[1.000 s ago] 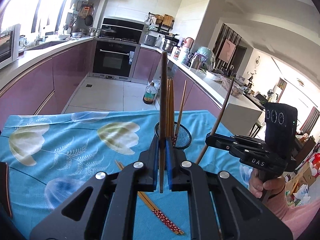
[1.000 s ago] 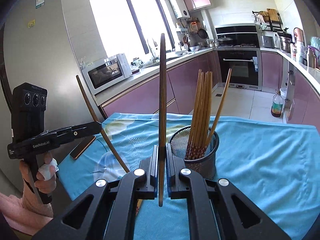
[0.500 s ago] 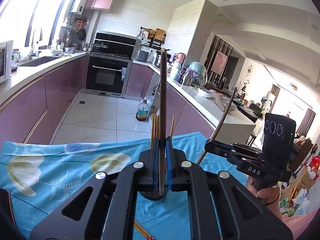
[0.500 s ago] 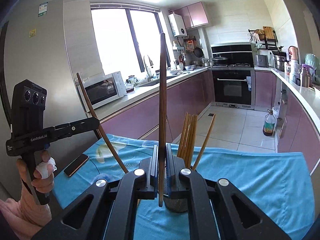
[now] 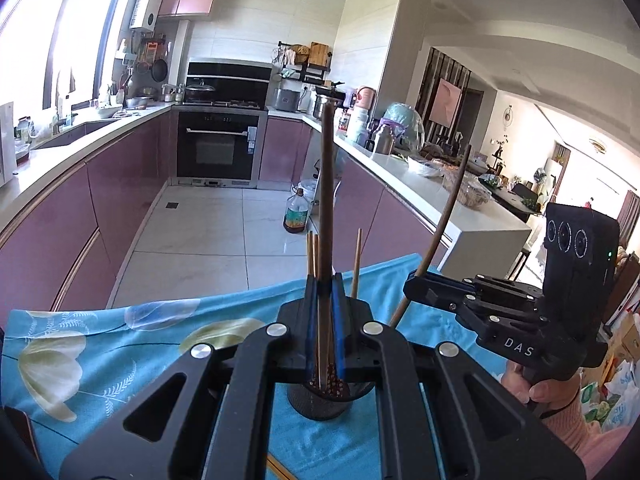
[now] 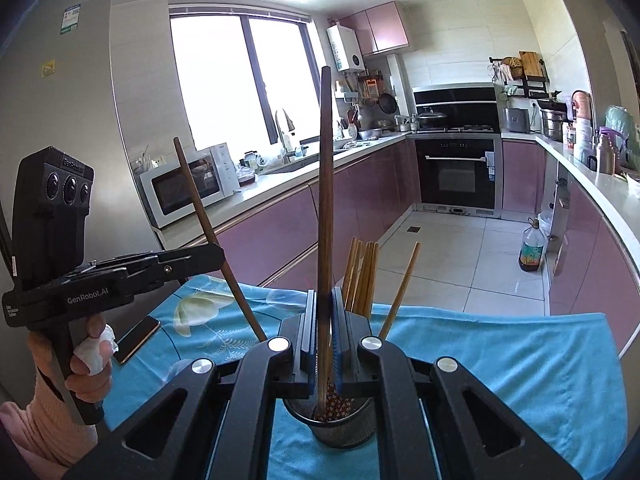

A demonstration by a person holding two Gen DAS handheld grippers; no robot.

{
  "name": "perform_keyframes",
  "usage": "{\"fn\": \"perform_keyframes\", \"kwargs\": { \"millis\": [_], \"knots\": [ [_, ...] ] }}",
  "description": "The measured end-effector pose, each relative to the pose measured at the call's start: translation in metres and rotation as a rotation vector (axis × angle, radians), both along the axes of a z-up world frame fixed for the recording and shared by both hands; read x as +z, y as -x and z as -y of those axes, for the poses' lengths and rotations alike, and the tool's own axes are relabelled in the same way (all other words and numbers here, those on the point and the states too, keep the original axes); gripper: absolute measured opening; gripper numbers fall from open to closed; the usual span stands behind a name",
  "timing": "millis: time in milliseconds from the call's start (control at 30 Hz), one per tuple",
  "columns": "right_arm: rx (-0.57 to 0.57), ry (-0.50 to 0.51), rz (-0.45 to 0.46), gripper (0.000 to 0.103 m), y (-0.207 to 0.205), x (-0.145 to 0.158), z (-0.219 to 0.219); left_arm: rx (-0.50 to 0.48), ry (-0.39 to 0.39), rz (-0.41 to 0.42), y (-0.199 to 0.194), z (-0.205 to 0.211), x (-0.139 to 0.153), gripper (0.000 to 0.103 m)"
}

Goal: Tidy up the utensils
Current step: 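Lower both chopsticks into the mesh cup and open both tools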

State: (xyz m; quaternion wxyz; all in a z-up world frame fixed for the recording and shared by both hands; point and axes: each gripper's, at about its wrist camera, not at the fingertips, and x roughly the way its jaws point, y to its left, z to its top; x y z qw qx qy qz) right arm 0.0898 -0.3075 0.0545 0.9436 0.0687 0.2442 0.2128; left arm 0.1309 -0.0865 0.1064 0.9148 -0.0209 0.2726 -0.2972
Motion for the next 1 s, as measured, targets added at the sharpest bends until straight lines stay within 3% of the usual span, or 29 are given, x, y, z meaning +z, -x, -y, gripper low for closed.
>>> {"fn": "perform_keyframes", "kwargs": {
  "millis": [567, 1000],
  "knots": [
    [0.027, 0.036, -0.178, 0.006, -0.033, -0.045, -0.018, -0.03, -0.168, -0.11, -0.032, 0.025, -0.06, 0.008],
    [0.007, 0.038, -0.21, 0.009, -0.04, -0.052, -0.017, -0.015, -0.169, -0.133, -0.049, 0.03, -0.074, 0.008]
  ]
}}
